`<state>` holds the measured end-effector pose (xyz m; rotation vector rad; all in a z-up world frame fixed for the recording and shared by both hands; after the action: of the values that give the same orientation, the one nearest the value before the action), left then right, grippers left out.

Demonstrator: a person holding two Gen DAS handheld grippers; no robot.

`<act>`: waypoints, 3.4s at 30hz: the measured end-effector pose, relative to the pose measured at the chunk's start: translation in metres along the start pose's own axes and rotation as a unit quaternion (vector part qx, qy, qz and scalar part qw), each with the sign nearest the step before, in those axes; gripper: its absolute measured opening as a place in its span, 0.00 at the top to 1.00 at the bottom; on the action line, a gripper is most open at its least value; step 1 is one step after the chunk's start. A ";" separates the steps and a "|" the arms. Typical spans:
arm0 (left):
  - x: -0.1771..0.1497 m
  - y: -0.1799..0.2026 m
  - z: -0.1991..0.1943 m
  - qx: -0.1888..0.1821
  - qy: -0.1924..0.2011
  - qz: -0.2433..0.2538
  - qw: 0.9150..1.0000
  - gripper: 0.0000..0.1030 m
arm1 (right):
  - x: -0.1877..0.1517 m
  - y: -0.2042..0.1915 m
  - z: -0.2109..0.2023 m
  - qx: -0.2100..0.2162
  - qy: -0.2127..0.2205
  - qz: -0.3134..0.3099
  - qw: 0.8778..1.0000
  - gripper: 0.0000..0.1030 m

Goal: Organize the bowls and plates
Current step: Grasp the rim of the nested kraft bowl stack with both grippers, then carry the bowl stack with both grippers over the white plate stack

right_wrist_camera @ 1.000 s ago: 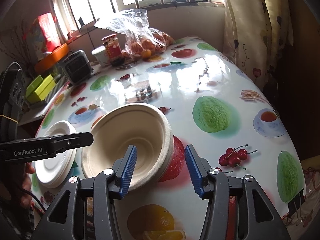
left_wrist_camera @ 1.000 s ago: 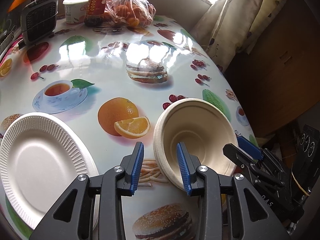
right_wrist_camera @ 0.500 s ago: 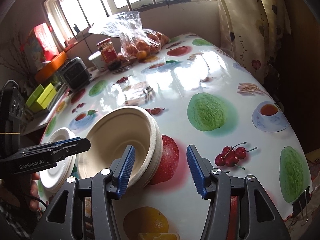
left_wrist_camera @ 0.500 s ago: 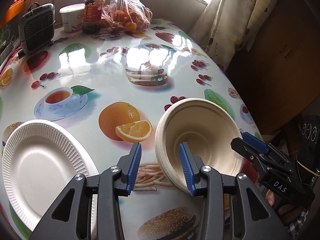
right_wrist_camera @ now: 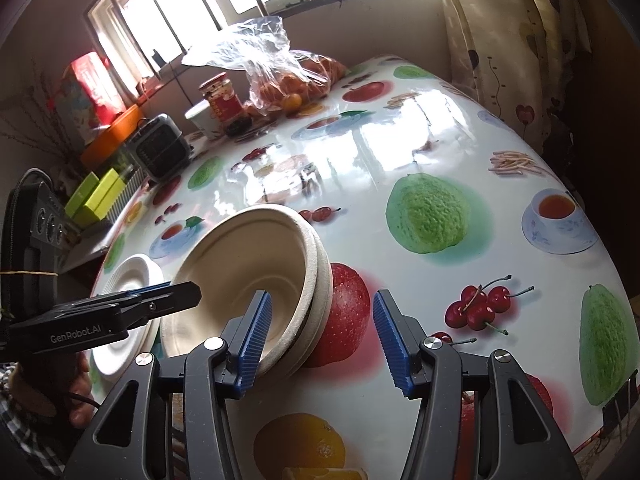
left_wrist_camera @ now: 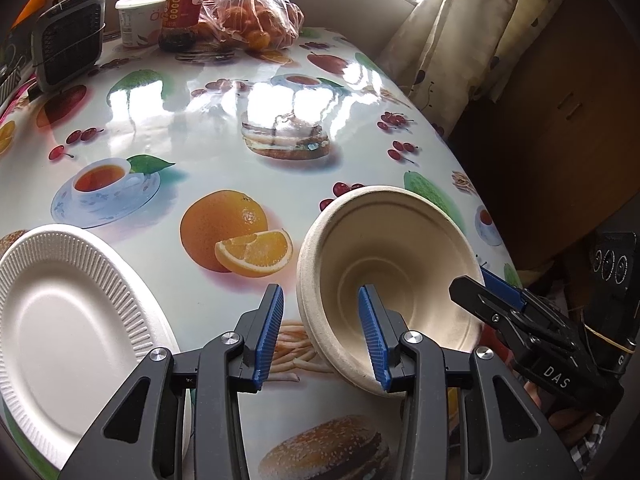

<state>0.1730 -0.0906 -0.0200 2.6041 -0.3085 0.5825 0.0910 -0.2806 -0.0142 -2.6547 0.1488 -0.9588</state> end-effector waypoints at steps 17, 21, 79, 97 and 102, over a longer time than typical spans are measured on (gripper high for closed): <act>0.001 0.002 0.002 0.009 -0.002 0.005 1.000 0.83 | -0.002 -0.003 0.002 0.007 -0.005 -0.006 1.000 0.74; 0.001 0.002 0.003 0.009 -0.003 0.005 1.000 0.84 | -0.002 -0.003 0.002 0.006 -0.005 -0.006 1.000 0.74; -0.022 -0.085 -0.102 0.081 0.085 -0.098 0.988 0.84 | 0.017 -0.128 0.025 0.107 -0.030 -0.107 0.988 0.74; -0.051 -0.144 -0.132 0.123 0.103 -0.161 0.974 0.84 | 0.007 -0.196 0.062 0.147 -0.078 -0.158 0.973 0.74; -0.055 -0.154 -0.134 0.125 0.102 -0.167 0.973 0.84 | 0.004 -0.206 0.071 0.147 -0.087 -0.163 0.972 0.74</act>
<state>0.1245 0.1139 0.0050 2.7142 0.2838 0.7988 0.1372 -0.0684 0.0042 -2.5072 -0.4490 -0.7628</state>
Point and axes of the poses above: each gripper's, at about its wrist camera, not at the fingertips, and z roughly the way its jaws point, y to its right, x to its top, the point moved 1 cm from there along z, roughly the way its jaws point, and after that the axes turned 1 degree about -z, right-handed, at the moved point
